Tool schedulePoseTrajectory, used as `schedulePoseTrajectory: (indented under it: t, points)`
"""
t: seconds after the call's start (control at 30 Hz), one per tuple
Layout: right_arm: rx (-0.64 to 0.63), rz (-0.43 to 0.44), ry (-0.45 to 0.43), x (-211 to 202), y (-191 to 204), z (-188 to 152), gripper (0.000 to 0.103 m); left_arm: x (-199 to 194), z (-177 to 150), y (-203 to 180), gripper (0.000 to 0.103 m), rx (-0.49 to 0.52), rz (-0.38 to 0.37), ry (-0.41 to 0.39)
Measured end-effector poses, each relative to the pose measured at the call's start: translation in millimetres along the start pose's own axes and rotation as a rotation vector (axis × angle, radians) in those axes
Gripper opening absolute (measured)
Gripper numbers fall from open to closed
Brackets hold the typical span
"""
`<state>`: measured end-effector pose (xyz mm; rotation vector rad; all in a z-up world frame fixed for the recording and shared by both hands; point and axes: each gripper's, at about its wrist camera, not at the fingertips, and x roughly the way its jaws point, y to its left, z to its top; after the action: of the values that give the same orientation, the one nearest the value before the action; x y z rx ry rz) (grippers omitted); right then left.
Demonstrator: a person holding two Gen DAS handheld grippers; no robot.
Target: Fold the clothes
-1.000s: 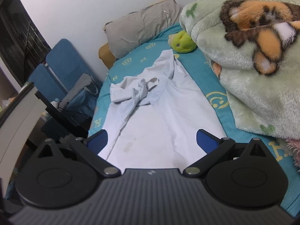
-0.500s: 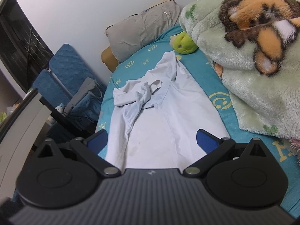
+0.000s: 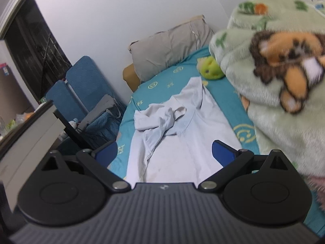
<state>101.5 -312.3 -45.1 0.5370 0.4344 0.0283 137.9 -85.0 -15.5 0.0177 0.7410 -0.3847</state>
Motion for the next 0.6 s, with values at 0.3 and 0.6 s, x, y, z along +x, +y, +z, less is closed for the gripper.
schedulePoseTrajectory:
  t: [0.3,0.6]
  points:
    - [-0.066,0.129,0.128,54,18,35,0.086,60,-9,33,0.076,-0.124,-0.028,-0.085]
    - [-0.247,0.141,0.227,283,60,79,0.074,104,-24,81,0.075,-0.224,-0.04,-0.107]
